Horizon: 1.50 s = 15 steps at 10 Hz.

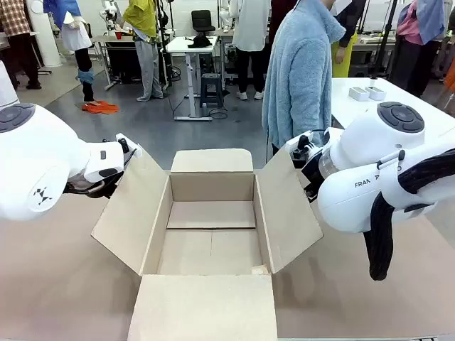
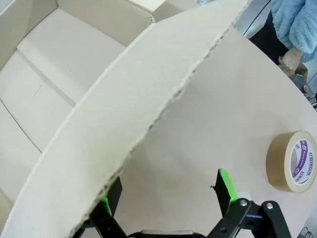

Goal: Wrap the clocks to prevent damage.
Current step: Open the side flaps of the Package Box.

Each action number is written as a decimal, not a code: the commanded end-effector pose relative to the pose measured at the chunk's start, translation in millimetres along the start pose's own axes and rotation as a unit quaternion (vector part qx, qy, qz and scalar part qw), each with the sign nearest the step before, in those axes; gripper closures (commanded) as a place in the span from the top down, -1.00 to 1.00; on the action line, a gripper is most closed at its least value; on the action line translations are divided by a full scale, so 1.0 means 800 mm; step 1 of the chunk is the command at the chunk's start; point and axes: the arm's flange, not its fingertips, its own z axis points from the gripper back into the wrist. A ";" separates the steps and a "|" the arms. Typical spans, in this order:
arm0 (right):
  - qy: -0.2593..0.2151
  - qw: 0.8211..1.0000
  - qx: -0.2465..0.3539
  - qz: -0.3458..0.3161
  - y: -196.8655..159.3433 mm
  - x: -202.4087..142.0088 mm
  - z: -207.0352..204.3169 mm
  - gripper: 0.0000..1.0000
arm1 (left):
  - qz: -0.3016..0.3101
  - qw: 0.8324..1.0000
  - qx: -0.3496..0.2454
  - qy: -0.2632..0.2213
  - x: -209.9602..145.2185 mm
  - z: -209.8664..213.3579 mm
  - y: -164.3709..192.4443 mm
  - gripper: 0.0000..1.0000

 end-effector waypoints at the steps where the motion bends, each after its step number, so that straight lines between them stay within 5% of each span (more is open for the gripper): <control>1: 0.000 1.000 0.000 0.000 0.000 0.000 0.000 1.00 | 0.000 1.000 0.000 0.000 0.000 0.000 0.000 1.00; 15: 0.000 1.000 0.000 0.001 0.000 0.000 0.000 1.00 | 0.000 1.000 0.000 0.000 0.000 0.000 0.000 1.00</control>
